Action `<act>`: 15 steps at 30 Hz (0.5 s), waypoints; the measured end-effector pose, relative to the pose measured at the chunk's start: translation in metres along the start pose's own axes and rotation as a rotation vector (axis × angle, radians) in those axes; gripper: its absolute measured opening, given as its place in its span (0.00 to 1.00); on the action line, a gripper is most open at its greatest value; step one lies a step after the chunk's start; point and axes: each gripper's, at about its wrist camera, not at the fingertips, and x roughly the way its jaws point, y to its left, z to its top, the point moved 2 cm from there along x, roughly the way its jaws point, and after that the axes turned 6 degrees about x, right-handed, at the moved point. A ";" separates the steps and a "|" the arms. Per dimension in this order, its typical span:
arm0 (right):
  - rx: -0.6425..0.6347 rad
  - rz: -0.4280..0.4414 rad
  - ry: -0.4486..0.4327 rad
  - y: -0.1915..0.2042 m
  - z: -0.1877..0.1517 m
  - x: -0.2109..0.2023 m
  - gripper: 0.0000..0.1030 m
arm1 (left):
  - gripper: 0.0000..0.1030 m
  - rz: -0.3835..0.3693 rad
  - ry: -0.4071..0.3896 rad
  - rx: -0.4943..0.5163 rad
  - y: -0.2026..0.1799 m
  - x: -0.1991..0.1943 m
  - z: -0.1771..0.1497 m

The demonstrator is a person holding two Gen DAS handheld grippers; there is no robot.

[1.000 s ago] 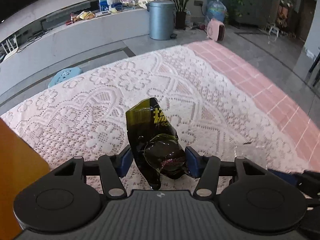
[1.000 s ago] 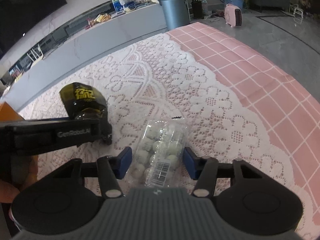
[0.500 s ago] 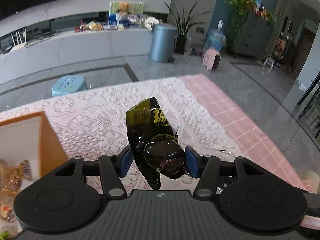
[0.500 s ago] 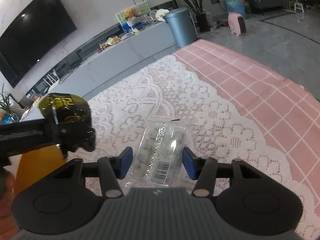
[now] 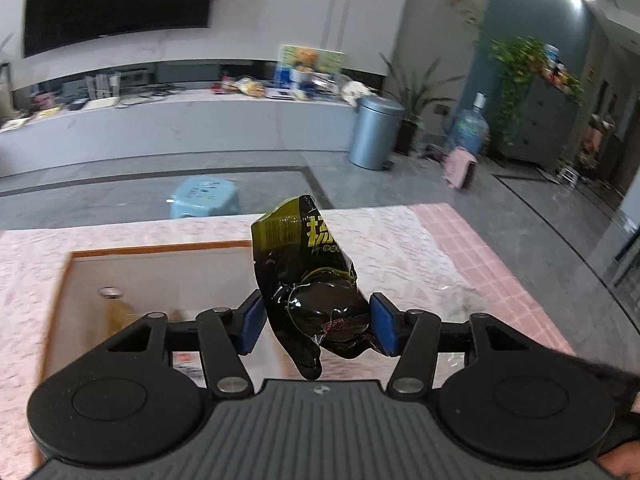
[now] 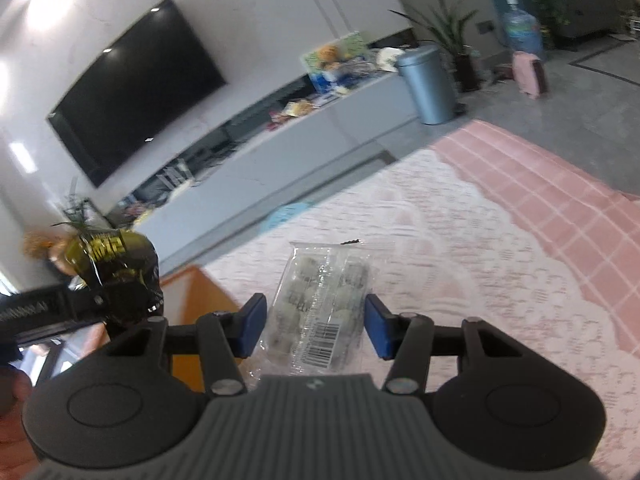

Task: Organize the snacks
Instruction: 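Carry the dark snack bag and candy tray over the orange box with both tools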

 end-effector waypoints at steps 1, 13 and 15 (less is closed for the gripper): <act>-0.013 0.018 0.000 0.010 -0.001 -0.002 0.50 | 0.62 0.015 0.000 -0.006 0.008 -0.004 0.000; -0.387 0.207 0.114 0.152 -0.041 0.017 0.49 | 0.62 0.122 0.099 0.045 0.078 -0.015 -0.021; -0.467 0.196 0.149 0.168 -0.050 0.030 0.49 | 0.62 0.124 0.134 0.056 0.090 -0.010 -0.029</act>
